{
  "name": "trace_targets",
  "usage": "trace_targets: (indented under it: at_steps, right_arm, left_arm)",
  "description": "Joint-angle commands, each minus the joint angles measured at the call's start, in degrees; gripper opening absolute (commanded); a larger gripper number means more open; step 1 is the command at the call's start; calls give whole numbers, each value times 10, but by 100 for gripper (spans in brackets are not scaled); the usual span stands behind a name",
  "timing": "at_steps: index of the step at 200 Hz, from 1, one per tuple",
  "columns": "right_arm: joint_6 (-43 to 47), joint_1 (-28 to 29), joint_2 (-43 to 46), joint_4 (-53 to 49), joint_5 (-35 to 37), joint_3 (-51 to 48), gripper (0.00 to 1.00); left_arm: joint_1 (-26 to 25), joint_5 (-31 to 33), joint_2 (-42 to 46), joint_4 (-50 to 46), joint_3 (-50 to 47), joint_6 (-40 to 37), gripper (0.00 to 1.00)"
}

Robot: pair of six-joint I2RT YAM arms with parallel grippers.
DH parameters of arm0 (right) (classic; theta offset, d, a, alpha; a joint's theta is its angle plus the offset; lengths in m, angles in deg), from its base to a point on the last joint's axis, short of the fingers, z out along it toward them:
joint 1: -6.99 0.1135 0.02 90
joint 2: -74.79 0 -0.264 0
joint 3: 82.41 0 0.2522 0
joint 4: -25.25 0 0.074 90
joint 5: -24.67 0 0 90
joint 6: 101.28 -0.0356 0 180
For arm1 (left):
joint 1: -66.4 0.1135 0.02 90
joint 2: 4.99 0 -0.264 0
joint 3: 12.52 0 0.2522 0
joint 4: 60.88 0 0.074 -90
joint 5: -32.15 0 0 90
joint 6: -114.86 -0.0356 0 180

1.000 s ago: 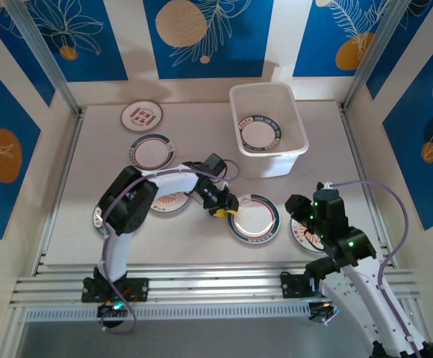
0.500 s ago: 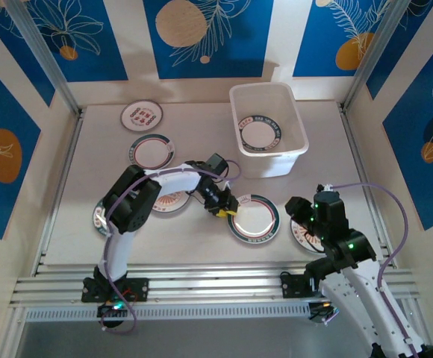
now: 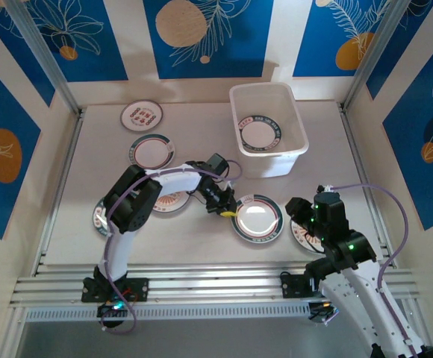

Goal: Place the plates into the plastic bin on the countertop

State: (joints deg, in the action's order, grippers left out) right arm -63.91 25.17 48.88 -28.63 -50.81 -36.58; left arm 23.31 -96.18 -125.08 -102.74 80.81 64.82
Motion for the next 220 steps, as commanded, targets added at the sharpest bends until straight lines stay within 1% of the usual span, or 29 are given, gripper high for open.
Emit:
trace_targets:
  at_steps: [1, 15, 38, 59, 76, 97, 133, 150, 167, 194, 220]
  right_arm:
    - [-7, -2, 7, -2, -9, -7, 34]
    - [-5, -2, 6, 3, -11, -6, 33]
    - [-3, -2, 6, 2, -17, -5, 33]
    - [-3, -2, 5, 4, -26, -8, 32]
    - [-7, -1, 0, 13, -46, -12, 32]
    - [-11, 4, -13, 45, -90, -16, 32]
    - [-9, 39, -57, 72, -117, -6, 40]
    - [-8, 57, -85, 86, -131, -5, 49]
    - [0, 74, -97, 83, -112, 6, 54]
    - [17, 85, -92, 99, -104, 13, 55]
    - [51, 84, -90, 56, -87, 40, 54]
  left_arm:
    - [-5, 16, 8, -8, -7, 1, 9]
    - [-2, 15, 20, 6, -19, 3, 8]
    - [10, 6, 55, 66, -70, 23, 5]
    - [18, 19, 103, 97, -107, 27, 4]
    - [18, 38, 143, 99, -123, 18, 4]
    - [18, 52, 188, 104, -142, 8, 3]
    - [19, 77, 271, 97, -175, -15, 2]
    - [20, 93, 316, 91, -193, -27, 2]
    - [26, 104, 359, 82, -209, -33, 1]
    - [31, 118, 423, 94, -238, -26, 1]
    - [31, 123, 455, 89, -241, -30, 0]
